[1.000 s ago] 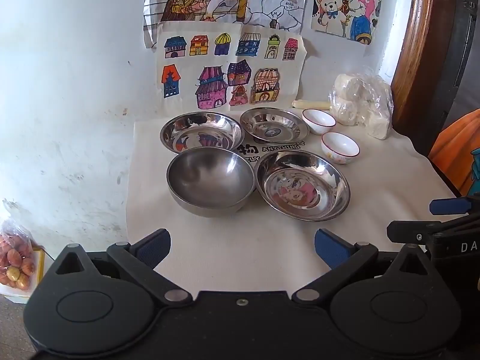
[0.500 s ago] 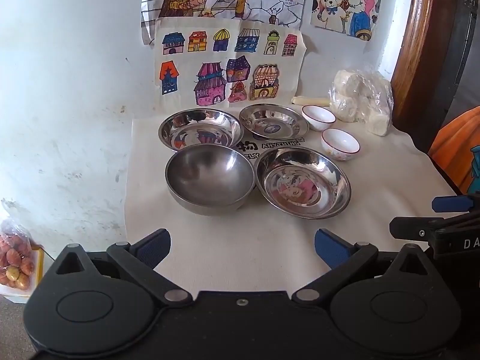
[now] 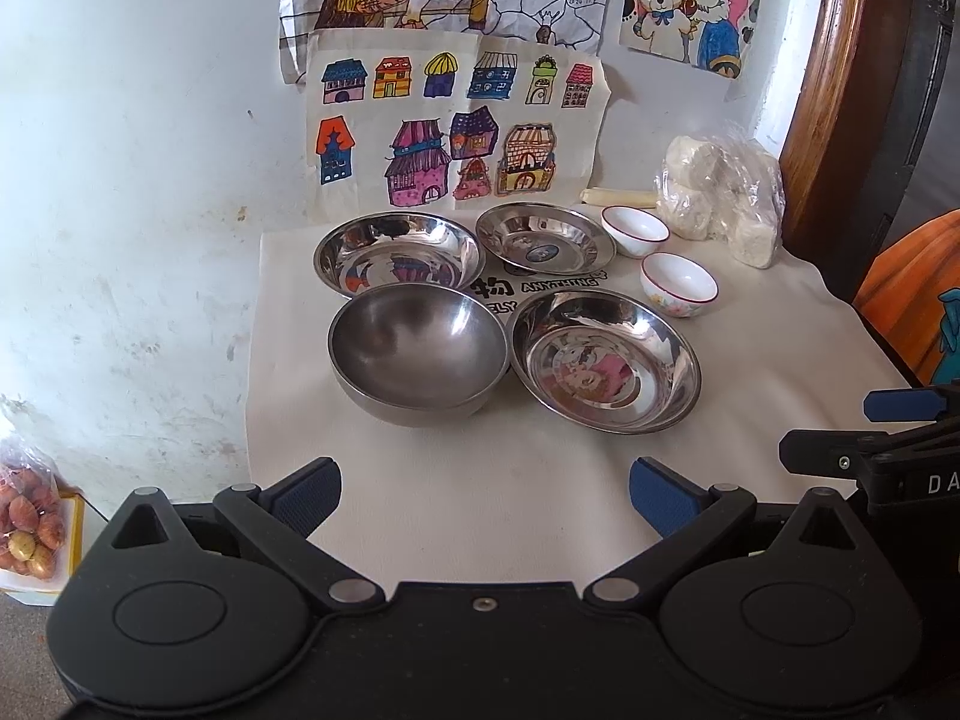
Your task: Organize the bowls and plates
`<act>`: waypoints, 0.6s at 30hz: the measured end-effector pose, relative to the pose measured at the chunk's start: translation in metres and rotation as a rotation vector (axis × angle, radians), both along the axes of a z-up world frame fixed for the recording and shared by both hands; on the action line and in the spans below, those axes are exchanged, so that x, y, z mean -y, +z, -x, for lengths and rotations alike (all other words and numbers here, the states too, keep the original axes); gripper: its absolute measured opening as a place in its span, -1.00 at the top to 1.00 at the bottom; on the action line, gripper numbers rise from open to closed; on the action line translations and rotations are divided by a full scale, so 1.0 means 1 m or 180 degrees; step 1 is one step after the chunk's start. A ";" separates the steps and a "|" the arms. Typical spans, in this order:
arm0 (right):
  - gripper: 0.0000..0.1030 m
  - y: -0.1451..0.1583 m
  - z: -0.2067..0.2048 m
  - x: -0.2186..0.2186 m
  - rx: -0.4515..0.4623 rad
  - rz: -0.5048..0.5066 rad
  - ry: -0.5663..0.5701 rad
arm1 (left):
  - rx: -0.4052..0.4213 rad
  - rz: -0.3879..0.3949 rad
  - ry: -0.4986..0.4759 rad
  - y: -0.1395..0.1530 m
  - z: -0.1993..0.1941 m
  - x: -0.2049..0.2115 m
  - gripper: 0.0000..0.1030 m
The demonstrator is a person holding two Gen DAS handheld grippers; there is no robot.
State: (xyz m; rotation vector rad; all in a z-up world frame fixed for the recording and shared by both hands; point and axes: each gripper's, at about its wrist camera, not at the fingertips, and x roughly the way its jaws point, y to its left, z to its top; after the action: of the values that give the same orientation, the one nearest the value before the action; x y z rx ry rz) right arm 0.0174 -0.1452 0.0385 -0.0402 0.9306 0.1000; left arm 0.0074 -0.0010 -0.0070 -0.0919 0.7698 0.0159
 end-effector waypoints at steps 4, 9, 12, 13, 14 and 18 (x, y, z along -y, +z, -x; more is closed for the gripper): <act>-1.00 0.000 0.000 0.000 -0.0005 0.0004 -0.0011 | -0.0001 0.0003 -0.0003 -0.001 0.000 0.000 -0.98; -1.00 0.000 0.000 0.000 -0.0009 0.0013 -0.0028 | -0.0010 0.0000 -0.0023 -0.003 0.000 0.001 -0.98; -1.00 0.000 0.000 0.001 -0.0009 0.0014 -0.0028 | -0.0011 0.0000 -0.0020 -0.003 0.000 0.001 -0.98; -1.00 0.000 0.000 0.000 -0.0009 0.0014 -0.0026 | -0.0011 0.0000 -0.0019 -0.003 0.000 0.001 -0.98; -1.00 0.000 0.000 0.001 -0.0010 0.0014 -0.0026 | -0.0010 0.0001 -0.0018 -0.003 0.000 0.001 -0.98; -1.00 -0.001 0.000 0.000 -0.0009 0.0014 -0.0023 | -0.0022 0.0012 -0.0025 -0.004 -0.001 0.001 -0.98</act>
State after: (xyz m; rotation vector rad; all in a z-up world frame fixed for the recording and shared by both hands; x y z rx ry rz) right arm 0.0175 -0.1453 0.0380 -0.0407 0.9337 0.0914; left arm 0.0081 -0.0022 -0.0106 -0.0925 0.7772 0.0072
